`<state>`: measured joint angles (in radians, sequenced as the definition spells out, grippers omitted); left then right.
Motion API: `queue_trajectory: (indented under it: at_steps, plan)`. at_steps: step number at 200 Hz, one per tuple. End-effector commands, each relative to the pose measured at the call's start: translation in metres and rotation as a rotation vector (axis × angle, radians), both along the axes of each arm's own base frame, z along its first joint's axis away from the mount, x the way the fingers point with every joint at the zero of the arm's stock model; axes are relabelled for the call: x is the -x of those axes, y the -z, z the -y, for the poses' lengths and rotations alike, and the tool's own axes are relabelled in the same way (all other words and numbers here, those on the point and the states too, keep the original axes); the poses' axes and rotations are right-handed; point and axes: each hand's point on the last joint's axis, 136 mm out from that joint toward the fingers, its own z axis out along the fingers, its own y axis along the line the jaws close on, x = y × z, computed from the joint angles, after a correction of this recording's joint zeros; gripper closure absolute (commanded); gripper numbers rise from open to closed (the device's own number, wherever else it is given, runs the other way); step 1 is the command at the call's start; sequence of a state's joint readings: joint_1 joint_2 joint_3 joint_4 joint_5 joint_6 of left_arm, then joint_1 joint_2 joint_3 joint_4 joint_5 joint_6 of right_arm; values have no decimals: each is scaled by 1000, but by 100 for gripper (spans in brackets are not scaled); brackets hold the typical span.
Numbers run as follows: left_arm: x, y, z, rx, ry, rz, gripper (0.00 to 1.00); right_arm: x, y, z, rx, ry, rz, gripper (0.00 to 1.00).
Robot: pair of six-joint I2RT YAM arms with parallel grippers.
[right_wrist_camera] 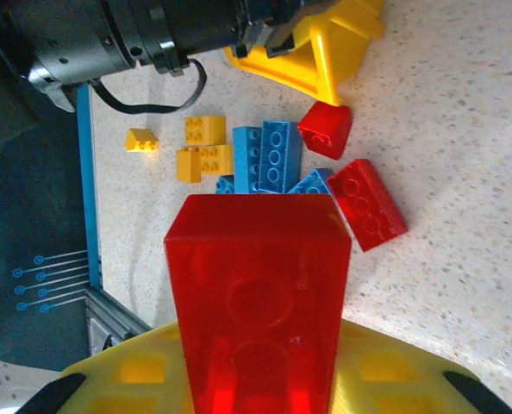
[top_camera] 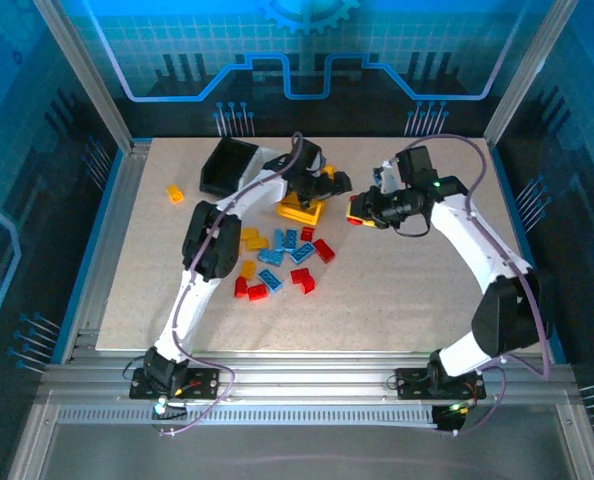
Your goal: Sort the legos into containers by color
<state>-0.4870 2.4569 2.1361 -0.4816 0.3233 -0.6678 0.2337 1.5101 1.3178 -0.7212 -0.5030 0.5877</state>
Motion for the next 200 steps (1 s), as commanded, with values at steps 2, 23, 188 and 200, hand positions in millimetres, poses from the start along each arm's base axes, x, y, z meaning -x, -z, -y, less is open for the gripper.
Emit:
queue_trajectory:
  at_steps: [2, 23, 188, 200]
  plan:
    - [10, 1, 43, 66, 14, -34, 1, 9, -12, 17, -3, 52, 32, 69]
    - [21, 4, 74, 96, 30, -54, 1, 18, -16, 33, 8, 96, 50, 69]
    - [23, -122, 11, 123, 2, 122, 1, -17, -109, 60, -29, 236, 270, 69]
    - [27, -131, -1, 131, -15, 134, 1, -24, -113, 56, -29, 234, 274, 69]
